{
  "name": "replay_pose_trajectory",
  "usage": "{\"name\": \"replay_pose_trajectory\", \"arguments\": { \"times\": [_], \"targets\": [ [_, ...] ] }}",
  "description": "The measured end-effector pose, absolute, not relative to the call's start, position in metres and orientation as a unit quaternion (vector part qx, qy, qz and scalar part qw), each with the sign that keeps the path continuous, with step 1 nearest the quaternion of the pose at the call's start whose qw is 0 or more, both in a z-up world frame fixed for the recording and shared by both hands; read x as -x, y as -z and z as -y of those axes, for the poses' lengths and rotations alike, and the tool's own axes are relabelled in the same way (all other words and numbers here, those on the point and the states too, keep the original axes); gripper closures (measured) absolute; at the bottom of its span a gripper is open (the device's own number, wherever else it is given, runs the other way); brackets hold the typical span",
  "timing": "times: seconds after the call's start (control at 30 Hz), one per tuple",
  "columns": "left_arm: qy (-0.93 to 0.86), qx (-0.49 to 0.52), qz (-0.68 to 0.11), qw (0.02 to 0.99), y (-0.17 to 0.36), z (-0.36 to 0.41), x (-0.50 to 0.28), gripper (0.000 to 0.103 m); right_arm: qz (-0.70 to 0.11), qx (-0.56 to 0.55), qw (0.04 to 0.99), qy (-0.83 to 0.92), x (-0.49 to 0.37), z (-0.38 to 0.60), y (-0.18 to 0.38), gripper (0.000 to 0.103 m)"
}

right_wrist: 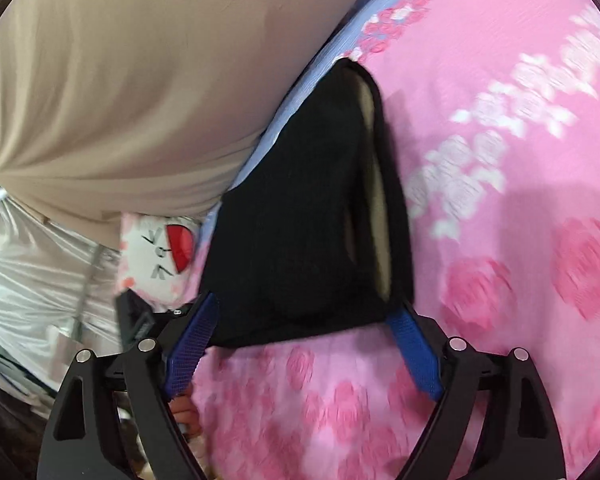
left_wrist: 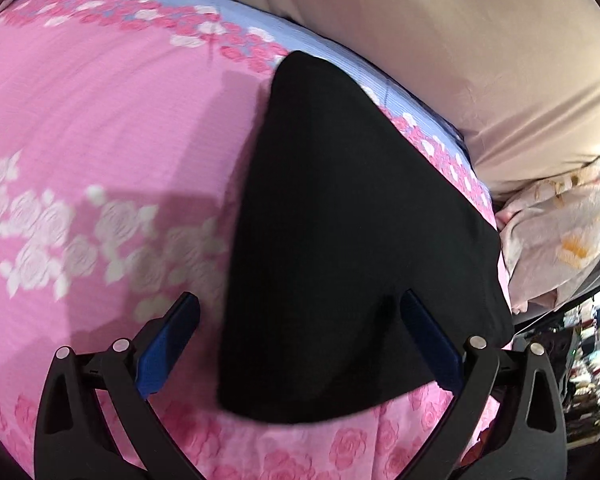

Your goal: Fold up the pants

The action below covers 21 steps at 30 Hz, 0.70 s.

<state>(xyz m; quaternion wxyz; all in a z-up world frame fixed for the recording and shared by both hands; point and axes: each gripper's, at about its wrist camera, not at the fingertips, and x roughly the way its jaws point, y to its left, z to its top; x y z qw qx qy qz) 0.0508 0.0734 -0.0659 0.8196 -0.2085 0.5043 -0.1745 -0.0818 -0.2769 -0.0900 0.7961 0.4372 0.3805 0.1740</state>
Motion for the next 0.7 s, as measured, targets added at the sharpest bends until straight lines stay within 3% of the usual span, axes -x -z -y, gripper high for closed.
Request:
{"name": "replay_pose_trajectory", "arguments": {
  "times": [0.13,0.17,0.2,0.23,0.33,0.53,0.63,0.7],
  "targets": [
    [0.181,0.212,-0.502,0.819,0.067,-0.065,-0.059,0.007,-0.378,-0.424,0.805,-0.171,0.057,0.26,0.089,0.02],
    [0.182,0.212,-0.504,0.818,0.067,-0.062,-0.063,0.011,-0.377,-0.424,0.807,-0.164,0.053,0.258,0.089,0.03],
    [0.173,0.204,-0.504,0.821,0.065,-0.06,-0.064,0.033,-0.38,-0.418,0.812,-0.149,0.049,0.256,0.089,0.055],
    [0.161,0.193,-0.508,0.824,0.064,-0.058,-0.066,0.047,-0.384,-0.413,0.814,-0.138,0.047,0.256,0.089,0.061],
    [0.179,0.187,-0.499,0.827,0.048,-0.064,-0.061,0.066,-0.373,-0.409,0.821,-0.139,0.051,0.255,0.075,0.07],
    [0.225,0.181,-0.499,0.817,0.016,-0.084,-0.009,0.068,-0.361,-0.381,0.836,-0.159,0.098,0.248,0.032,0.072],
    [0.218,0.177,-0.531,0.799,0.04,-0.086,0.017,0.064,-0.398,-0.384,0.821,-0.142,0.124,0.249,0.055,0.072],
    [0.197,0.167,-0.54,0.801,0.062,-0.085,0.019,0.056,-0.427,-0.377,0.813,-0.12,0.134,0.246,0.082,0.063]
  ]
}}
